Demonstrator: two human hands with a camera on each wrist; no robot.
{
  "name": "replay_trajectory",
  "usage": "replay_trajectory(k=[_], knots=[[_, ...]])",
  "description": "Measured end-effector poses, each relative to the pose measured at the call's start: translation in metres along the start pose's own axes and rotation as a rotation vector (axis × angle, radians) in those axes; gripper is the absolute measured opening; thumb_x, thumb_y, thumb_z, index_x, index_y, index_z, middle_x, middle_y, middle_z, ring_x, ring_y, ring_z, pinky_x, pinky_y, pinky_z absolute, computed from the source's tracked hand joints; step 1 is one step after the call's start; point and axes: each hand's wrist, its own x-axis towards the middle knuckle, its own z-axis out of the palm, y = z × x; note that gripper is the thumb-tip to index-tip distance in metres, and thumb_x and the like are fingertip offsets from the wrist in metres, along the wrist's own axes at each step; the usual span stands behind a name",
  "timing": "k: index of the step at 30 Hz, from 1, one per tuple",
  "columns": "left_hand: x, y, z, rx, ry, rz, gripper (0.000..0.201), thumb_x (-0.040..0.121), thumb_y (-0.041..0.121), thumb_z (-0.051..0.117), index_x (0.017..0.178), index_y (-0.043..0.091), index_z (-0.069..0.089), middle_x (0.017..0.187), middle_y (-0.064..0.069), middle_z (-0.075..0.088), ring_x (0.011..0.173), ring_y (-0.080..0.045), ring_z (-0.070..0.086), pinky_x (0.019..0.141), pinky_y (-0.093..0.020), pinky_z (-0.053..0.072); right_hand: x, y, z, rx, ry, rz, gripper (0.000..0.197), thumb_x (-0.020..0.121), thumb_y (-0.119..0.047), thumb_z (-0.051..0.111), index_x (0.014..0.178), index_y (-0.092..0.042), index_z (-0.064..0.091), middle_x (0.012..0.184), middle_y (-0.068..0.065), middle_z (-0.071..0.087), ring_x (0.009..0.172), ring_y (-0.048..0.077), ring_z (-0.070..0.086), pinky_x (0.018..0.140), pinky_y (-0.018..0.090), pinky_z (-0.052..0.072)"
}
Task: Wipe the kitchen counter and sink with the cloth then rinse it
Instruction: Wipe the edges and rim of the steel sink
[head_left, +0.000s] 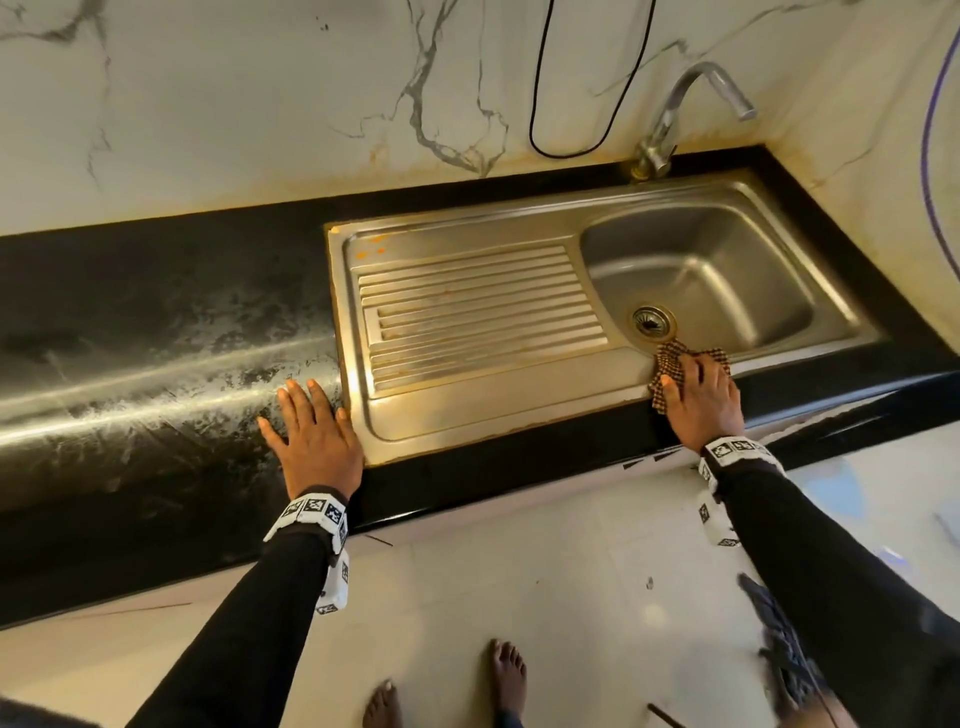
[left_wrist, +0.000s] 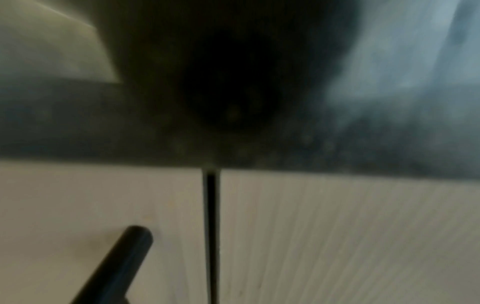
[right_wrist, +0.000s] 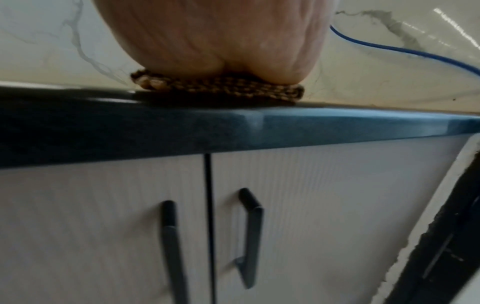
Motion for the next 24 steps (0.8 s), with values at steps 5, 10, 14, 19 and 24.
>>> replay_trajectory(k=[5,10,14,19,24], knots=[[-0.001,0.002,-0.002,-0.015,0.009,0.002,0.059,0.108,0.034,0.027,0.162,0.010,0.021,0.170,-0.017,0.017,0.159,-0.033,0.010,0.125,-0.066,0.006,-0.054,-0.080,0.012,-0.009,-0.021,-0.154,0.055,0.102,-0.047,0.035,0.145,-0.013,0.034,0.151,0.019,0.035,0.137,0.037,0.039,0.115,0.054,0.033],[-0.001,0.001,-0.007,-0.046,-0.002,0.027,0.057,0.107,0.031,0.030,0.161,0.014,0.026,0.170,-0.015,0.020,0.159,-0.032,0.013,0.125,-0.065,0.007,-0.149,-0.237,0.044,0.103,-0.129,-0.584,0.065,0.103,-0.050,0.027,0.158,-0.016,0.024,0.162,0.014,0.027,0.149,0.033,0.026,0.122,0.051,0.022],[0.006,-0.017,-0.010,-0.094,-0.009,0.072,0.053,0.107,0.030,0.036,0.161,0.026,0.032,0.171,-0.007,0.022,0.159,-0.024,0.017,0.125,-0.059,0.011,-0.150,-0.349,0.059,0.111,-0.225,-0.676,0.071,0.102,-0.046,0.030,0.162,-0.015,0.006,0.169,0.012,0.007,0.156,0.029,0.008,0.126,0.048,0.007],[0.002,-0.026,-0.010,-0.072,-0.006,0.143,0.054,0.109,0.031,0.031,0.162,0.026,0.027,0.171,-0.005,0.020,0.159,-0.022,0.016,0.126,-0.055,0.014,-0.107,-0.370,0.056,0.057,-0.358,-0.644,0.073,0.104,-0.048,0.024,0.161,-0.015,-0.008,0.170,0.006,-0.008,0.156,0.020,-0.008,0.127,0.043,-0.002],[0.000,-0.022,-0.015,-0.076,-0.022,0.145,0.058,0.109,0.042,0.030,0.163,0.024,0.024,0.171,-0.008,0.018,0.160,-0.025,0.012,0.126,-0.057,0.012,-0.111,-0.295,0.045,-0.019,-0.343,-0.687,0.073,0.100,-0.055,0.007,0.162,-0.015,0.008,0.169,0.006,0.005,0.156,0.023,0.006,0.126,0.046,0.007]])
